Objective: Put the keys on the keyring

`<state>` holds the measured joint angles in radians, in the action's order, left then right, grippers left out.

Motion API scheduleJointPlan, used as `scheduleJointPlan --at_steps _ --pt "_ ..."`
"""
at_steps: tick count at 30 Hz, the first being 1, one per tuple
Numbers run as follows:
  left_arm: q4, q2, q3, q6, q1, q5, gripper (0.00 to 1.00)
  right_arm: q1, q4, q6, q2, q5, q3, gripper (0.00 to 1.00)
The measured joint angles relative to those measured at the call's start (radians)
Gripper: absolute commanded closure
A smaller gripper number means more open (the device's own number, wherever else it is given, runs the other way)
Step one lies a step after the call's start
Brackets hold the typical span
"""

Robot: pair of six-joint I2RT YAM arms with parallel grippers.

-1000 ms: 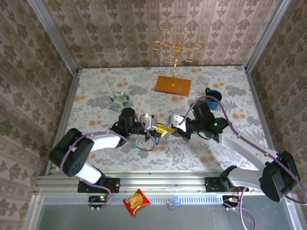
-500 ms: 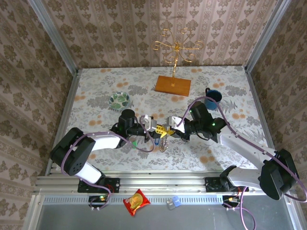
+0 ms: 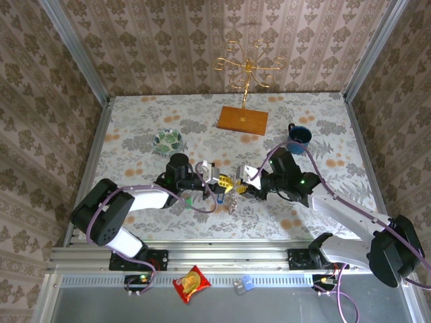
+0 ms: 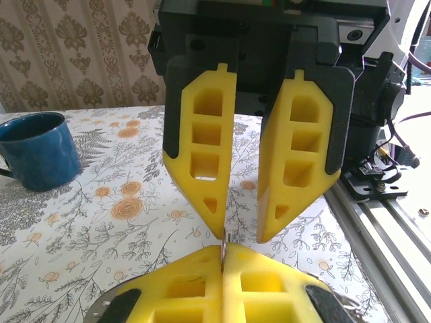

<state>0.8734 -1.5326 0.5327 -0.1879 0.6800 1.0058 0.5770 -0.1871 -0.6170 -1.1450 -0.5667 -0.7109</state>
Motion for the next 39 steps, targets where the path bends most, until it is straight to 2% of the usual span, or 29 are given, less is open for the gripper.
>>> scheduleJointPlan --at_steps 12,21,24,26,28,32,39 --pt "0.003 0.000 0.000 0.005 -0.001 0.004 1.00 0.004 0.026 0.023 0.000 0.011 0.002 0.80" --pt "0.003 0.000 0.000 0.006 0.008 0.007 1.00 0.008 0.037 0.030 -0.035 0.006 0.001 0.85" --pt "0.003 0.000 0.001 0.009 0.006 0.008 1.00 0.008 0.054 0.041 -0.042 0.006 0.001 0.89" --pt "0.004 0.000 0.001 0.009 0.006 0.008 1.00 0.008 0.057 0.047 -0.042 0.006 0.001 0.98" --pt "0.006 0.000 0.001 0.010 0.005 0.007 1.00 0.008 0.057 0.054 -0.042 0.006 0.001 1.00" --pt "0.008 0.000 0.000 0.007 0.004 0.006 0.80 0.008 0.057 0.054 -0.042 0.006 0.001 1.00" --pt "0.018 0.000 0.000 0.015 0.003 -0.011 0.77 0.010 0.041 0.025 -0.042 0.000 0.001 1.00"
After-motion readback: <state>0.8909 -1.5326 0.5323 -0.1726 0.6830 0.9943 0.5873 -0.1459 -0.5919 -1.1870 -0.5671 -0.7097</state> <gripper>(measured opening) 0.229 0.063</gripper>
